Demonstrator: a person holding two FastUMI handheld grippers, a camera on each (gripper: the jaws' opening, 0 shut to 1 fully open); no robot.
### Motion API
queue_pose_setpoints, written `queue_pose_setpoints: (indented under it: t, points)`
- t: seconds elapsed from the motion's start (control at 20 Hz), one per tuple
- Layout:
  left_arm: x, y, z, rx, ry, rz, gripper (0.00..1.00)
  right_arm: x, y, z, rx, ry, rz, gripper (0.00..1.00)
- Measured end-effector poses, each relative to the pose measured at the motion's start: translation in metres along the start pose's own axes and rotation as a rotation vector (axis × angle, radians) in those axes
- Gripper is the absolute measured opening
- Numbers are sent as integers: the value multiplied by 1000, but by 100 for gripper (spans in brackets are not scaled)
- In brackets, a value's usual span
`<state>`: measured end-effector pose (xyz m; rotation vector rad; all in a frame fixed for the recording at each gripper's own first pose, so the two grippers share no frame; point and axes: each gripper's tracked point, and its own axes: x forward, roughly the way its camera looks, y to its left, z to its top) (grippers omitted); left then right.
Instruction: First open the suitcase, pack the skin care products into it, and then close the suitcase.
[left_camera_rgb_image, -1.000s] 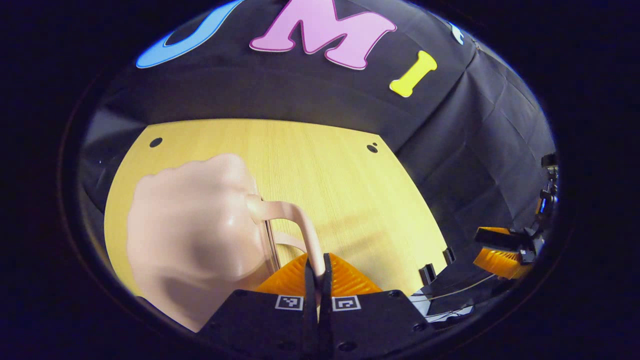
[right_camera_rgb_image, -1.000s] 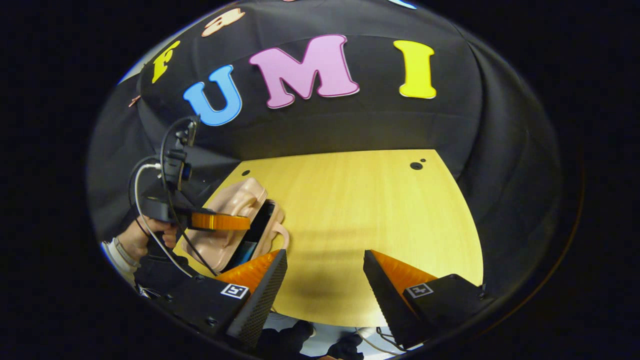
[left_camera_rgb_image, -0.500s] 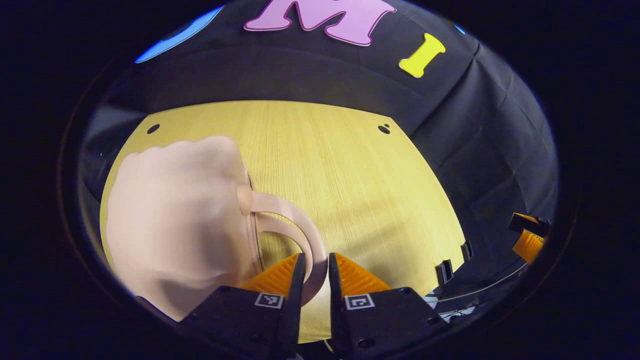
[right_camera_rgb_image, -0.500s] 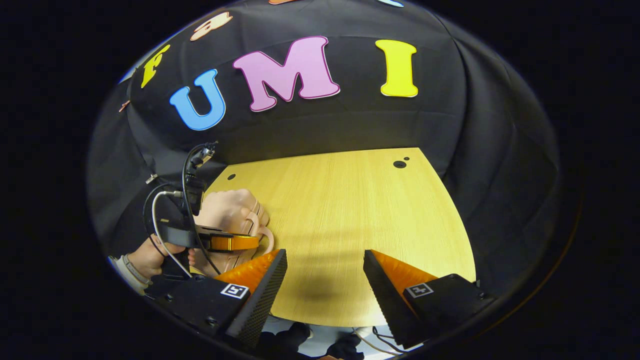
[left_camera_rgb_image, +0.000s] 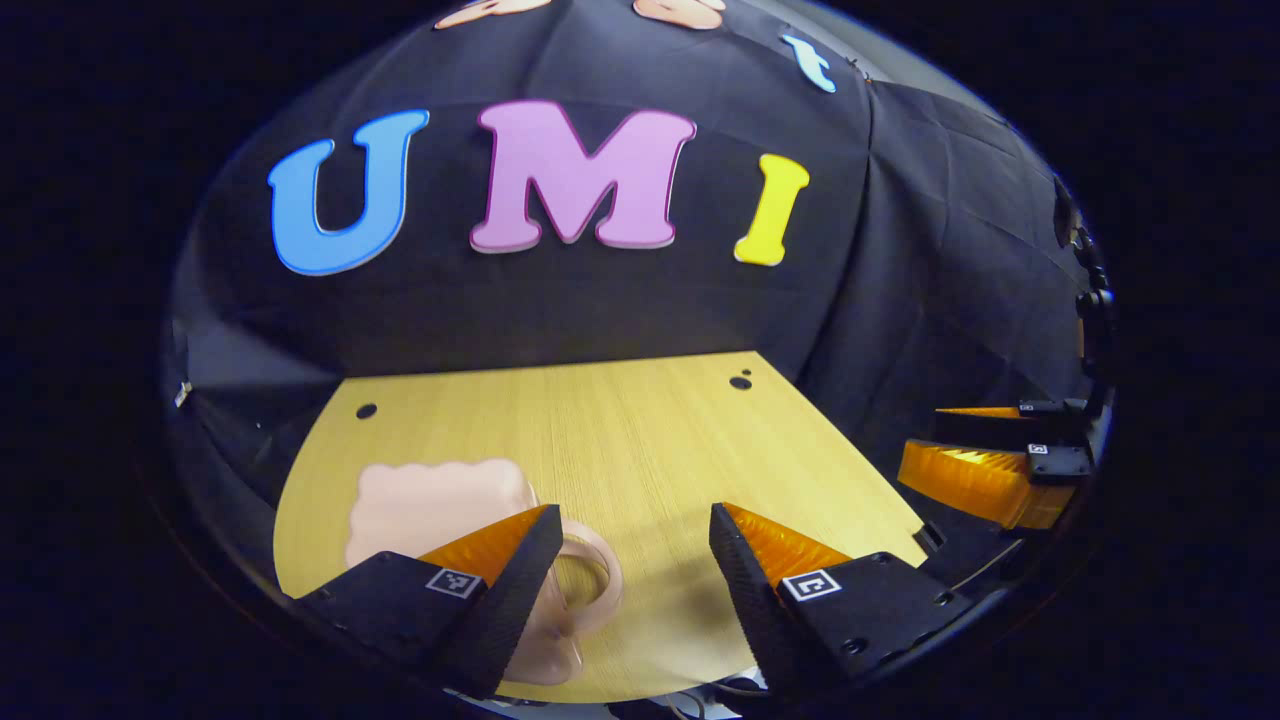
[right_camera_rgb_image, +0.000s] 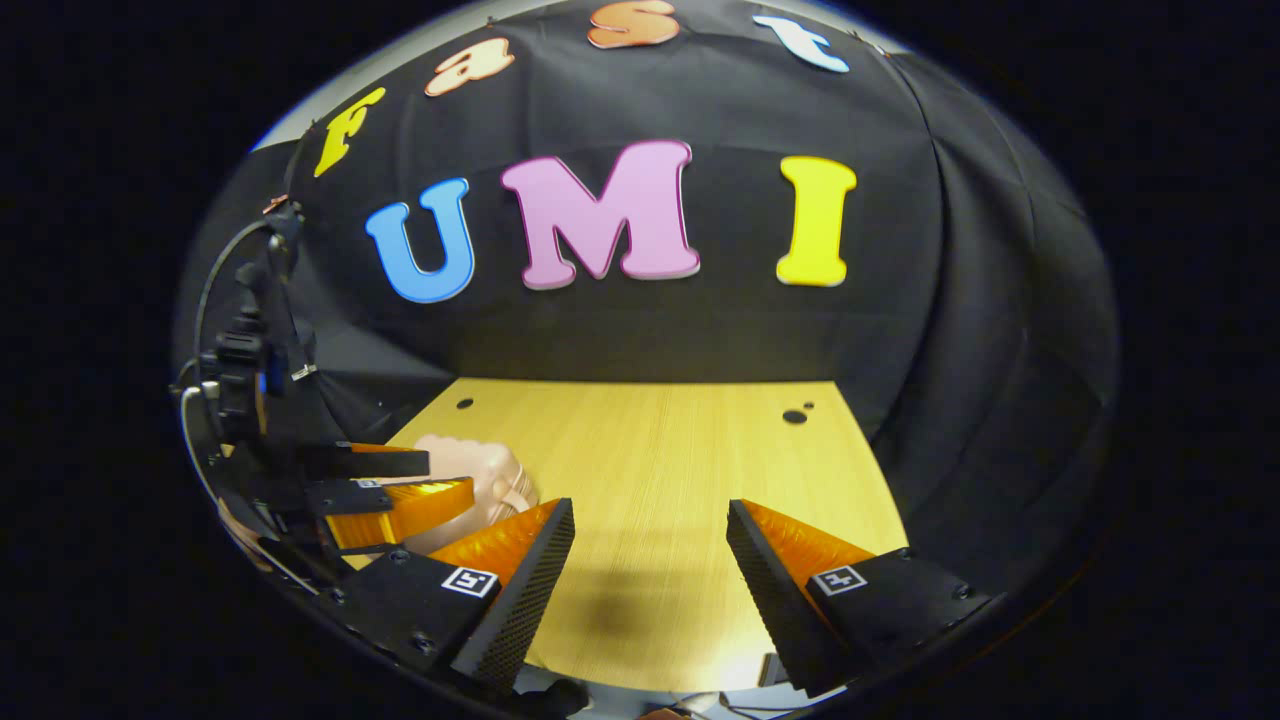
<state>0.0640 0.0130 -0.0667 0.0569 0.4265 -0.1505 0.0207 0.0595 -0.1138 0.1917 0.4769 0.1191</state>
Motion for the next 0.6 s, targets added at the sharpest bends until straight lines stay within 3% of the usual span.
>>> queue_pose_setpoints:
  t: [0.3, 0.45, 0.6]
  points:
    - [-86, 7, 117, -7, -352, 80, 94, -23, 9, 103, -77, -266, -49, 97]
    - [-107, 19, 141, 79, -445, 188, 95, -39, 20, 134, -92, -366, -56, 98]
    - [-132, 8, 156, 111, -527, 199, 95, -55, 30, 150, -115, -439, -55, 98]
